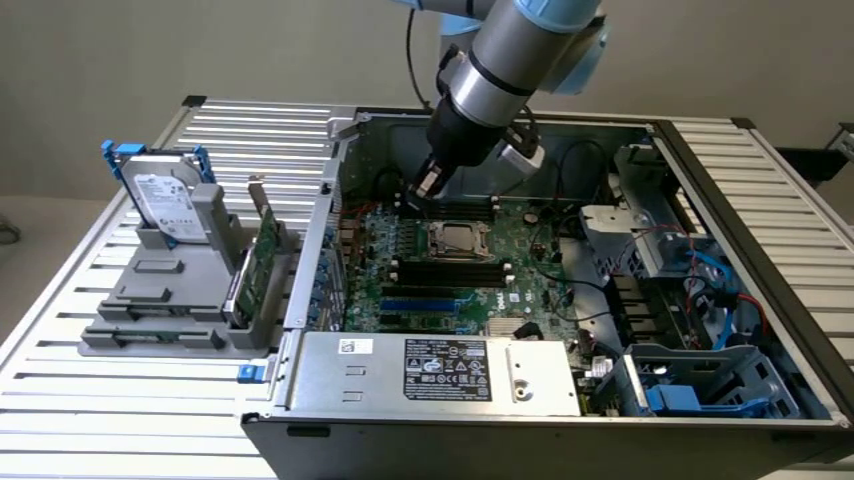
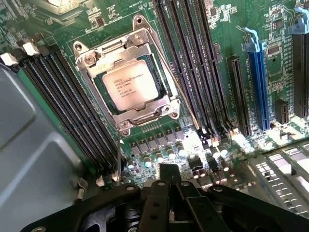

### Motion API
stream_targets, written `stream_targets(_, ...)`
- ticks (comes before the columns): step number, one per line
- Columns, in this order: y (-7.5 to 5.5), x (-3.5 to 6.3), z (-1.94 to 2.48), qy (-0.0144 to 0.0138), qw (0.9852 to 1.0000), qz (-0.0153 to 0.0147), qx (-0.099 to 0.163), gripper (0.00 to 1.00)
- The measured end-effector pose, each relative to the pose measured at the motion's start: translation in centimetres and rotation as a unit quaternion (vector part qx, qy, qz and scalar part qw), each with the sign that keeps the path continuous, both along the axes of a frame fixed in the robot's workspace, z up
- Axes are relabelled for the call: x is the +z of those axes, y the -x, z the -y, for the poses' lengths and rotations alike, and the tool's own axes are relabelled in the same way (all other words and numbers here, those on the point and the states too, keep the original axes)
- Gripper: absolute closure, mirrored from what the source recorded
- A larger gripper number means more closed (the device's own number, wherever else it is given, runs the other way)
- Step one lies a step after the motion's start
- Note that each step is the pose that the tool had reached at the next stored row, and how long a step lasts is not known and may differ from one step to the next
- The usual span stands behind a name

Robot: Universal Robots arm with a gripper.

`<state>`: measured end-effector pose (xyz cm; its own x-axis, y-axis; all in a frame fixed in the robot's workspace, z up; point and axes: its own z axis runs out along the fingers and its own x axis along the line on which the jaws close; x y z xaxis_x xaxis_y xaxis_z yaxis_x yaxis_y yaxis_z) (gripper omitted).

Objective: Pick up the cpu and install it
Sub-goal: 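Close the cpu cover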

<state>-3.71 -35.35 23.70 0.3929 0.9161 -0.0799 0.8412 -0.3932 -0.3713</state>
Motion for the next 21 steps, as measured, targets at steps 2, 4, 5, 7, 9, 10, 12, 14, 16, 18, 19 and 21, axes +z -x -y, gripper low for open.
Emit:
stream_targets(2,0.1,0.0,0.0,0.0,0.9999,0.0,-0.011,0.89)
stream_targets(4,0.2,0.0,0.0,0.0,0.9998,0.0,-0.021,0.89)
stream_targets(5,0.2,0.0,0.0,0.0,0.9996,0.0,-0.027,0.89)
stream_targets(7,0.3,0.0,0.0,0.0,0.9993,0.0,-0.038,0.89)
stream_targets(9,0.4,0.0,0.0,-0.0001,0.9988,0.0,-0.049,0.89)
stream_targets(10,0.5,0.0,0.0,0.0,0.9985,0.0001,-0.054,0.89)
stream_targets(12,0.7,0.0,0.0,-0.0001,0.9981,0.0004,-0.061,0.89)
stream_targets(14,1.1,0.0,0.0,-0.0004,0.998,0.0033,-0.064,0.89)
stream_targets(16,1.4,-0.03,0.0,-0.0007,0.9978,0.0097,-0.065,0.89)
stream_targets(18,1.5,-0.06,-0.01,-0.0009,0.9974,0.0128,-0.072,0.89)
stream_targets(19,1.5,-0.07,-0.02,-0.001,0.9971,0.0142,-0.075,0.89)
stream_targets(21,1.6,-0.07,-0.06,-0.0011,0.9964,0.0174,-0.082,0.89)
